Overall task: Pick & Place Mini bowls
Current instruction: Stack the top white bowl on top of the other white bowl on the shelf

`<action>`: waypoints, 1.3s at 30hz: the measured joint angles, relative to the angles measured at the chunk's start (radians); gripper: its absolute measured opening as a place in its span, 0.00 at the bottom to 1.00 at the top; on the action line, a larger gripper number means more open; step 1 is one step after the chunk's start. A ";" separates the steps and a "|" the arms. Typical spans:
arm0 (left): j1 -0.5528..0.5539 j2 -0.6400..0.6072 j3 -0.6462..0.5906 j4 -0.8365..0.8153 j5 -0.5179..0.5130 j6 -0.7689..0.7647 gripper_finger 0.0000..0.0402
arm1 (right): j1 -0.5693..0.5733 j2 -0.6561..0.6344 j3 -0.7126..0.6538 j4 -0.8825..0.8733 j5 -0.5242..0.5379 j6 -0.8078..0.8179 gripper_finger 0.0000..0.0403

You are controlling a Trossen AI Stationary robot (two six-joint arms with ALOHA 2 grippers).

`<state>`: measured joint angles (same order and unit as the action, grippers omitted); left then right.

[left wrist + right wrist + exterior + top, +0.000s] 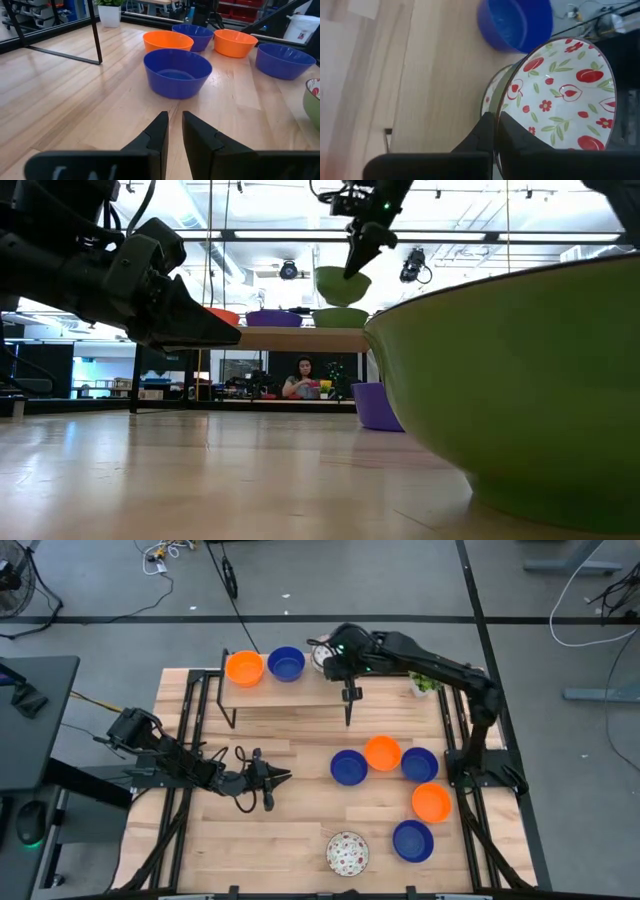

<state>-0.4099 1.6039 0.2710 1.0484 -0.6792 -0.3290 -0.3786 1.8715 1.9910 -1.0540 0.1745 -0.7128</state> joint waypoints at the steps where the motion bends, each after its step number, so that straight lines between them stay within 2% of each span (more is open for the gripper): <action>1: 0.000 0.000 0.000 0.000 0.000 0.000 0.14 | -0.002 0.016 0.019 -0.015 -0.002 -0.004 0.01; 6: 0.000 0.000 0.000 0.000 0.000 0.000 0.14 | -0.021 0.064 0.079 -0.051 -0.002 -0.009 0.01; 39: 0.000 0.000 0.004 0.008 0.000 0.003 0.14 | -0.079 0.119 0.067 -0.062 -0.044 -0.030 0.01</action>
<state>-0.4103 1.6035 0.2752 1.0566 -0.6792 -0.3260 -0.4572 1.9907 2.0583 -1.1164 0.1310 -0.7425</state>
